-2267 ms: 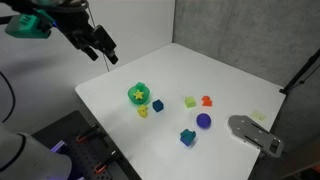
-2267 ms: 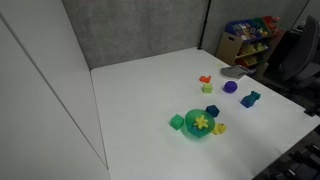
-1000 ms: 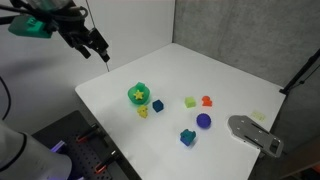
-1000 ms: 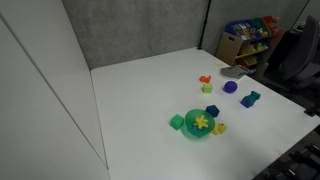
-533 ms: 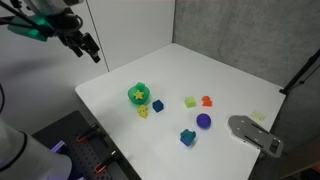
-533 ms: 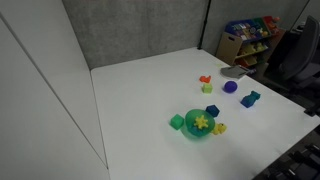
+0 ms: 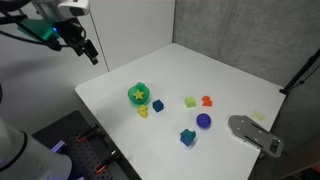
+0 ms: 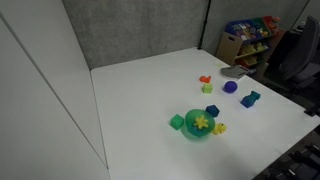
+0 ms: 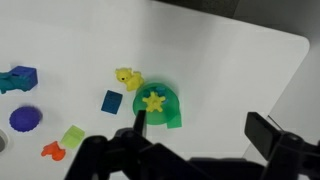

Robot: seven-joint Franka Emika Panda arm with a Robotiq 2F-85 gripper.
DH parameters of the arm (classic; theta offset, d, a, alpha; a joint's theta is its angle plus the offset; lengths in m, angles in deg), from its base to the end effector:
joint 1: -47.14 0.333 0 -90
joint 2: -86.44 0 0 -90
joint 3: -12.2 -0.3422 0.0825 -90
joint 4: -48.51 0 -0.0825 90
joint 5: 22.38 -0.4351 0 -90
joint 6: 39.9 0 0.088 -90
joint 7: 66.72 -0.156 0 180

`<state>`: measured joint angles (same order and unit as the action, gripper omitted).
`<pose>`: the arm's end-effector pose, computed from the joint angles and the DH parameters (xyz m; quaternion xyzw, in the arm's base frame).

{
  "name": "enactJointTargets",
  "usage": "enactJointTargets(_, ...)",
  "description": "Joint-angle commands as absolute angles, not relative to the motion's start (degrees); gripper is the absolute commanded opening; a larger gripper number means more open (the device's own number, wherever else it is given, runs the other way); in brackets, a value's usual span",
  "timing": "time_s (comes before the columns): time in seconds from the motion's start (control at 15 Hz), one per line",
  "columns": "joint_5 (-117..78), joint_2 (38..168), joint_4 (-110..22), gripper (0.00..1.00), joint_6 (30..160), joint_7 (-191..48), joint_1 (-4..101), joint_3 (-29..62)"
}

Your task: Put the blue block inside the green bowl

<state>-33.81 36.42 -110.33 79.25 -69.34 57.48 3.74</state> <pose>0.3243 0.1206 0.4134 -0.9923 -0.0786 -0.0824 0.0486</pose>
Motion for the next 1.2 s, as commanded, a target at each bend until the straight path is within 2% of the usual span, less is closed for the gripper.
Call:
enactJointTargets(0.0,-36.0,42.3,-108.5,1.0,83.7,-73.6,58.2,1.5)
enactJointTargets(0.6,-34.7,57.2,-105.6,1.0,94.9,-86.5,56.6,-3.5)
enactJointTargets(1.13,-29.5,67.0,-101.7,1.0,101.1,-91.7,52.2,-3.1)
